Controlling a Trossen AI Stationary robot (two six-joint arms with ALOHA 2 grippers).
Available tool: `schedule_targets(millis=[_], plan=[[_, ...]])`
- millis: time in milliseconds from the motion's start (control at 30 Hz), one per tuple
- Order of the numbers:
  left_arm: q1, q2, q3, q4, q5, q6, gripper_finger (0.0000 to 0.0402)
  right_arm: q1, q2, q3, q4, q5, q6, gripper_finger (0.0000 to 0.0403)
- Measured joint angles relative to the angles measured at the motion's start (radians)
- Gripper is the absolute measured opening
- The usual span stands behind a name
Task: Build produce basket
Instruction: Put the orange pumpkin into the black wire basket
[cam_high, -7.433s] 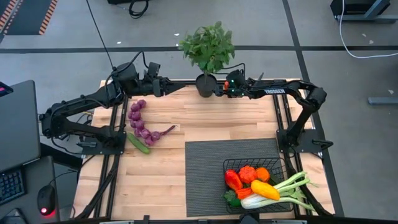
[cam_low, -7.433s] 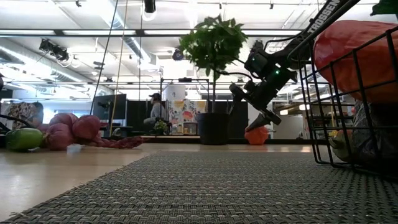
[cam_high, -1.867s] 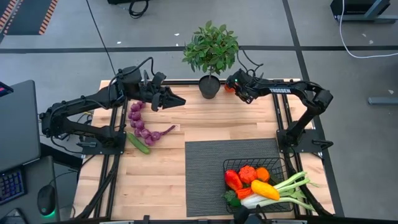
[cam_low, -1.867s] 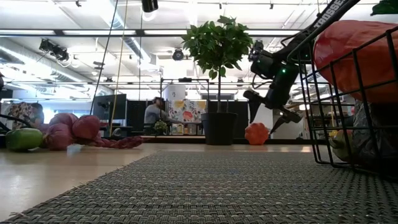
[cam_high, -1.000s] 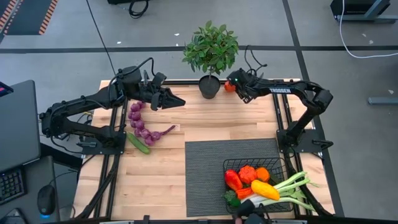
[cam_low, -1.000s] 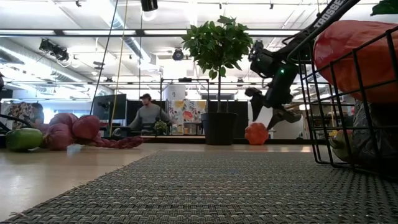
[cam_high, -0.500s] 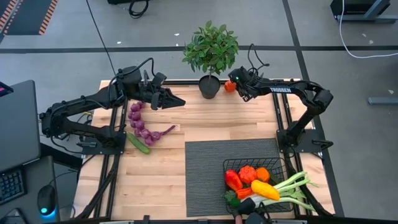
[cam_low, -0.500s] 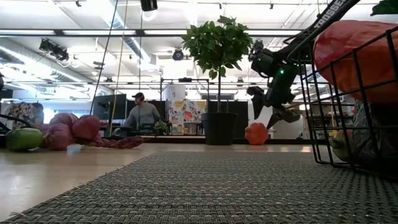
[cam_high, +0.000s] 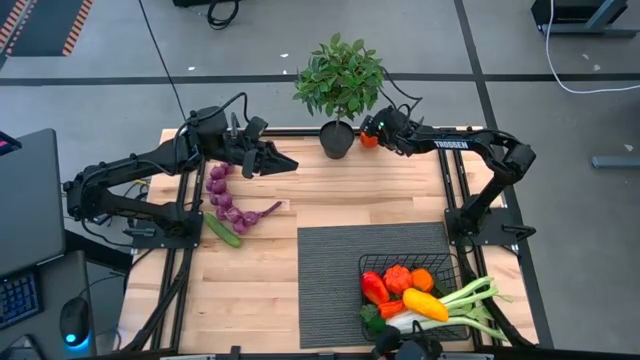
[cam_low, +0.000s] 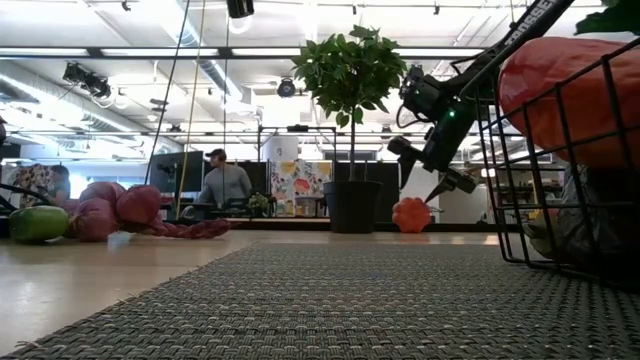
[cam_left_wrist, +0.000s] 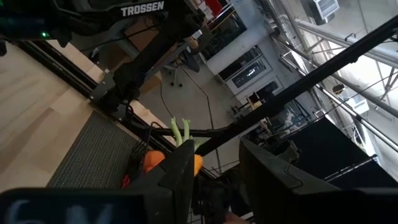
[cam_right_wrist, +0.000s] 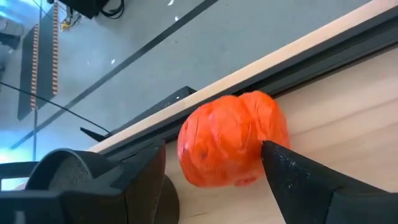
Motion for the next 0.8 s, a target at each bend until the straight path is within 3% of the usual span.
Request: schedule_targets(millis=[367,800], plan=[[0.000,0.000,0.000,-0.016,0.000,0.000,0.0133,0.004,0.010,0.000,-0.031,-0.059,0.056,0.0272],[-0.033,0.000,0.000,-0.024,0.000,-0.002,0.0133,0.052,0.047,-0.001,-0.017,-0.022,0.151,0.0337]])
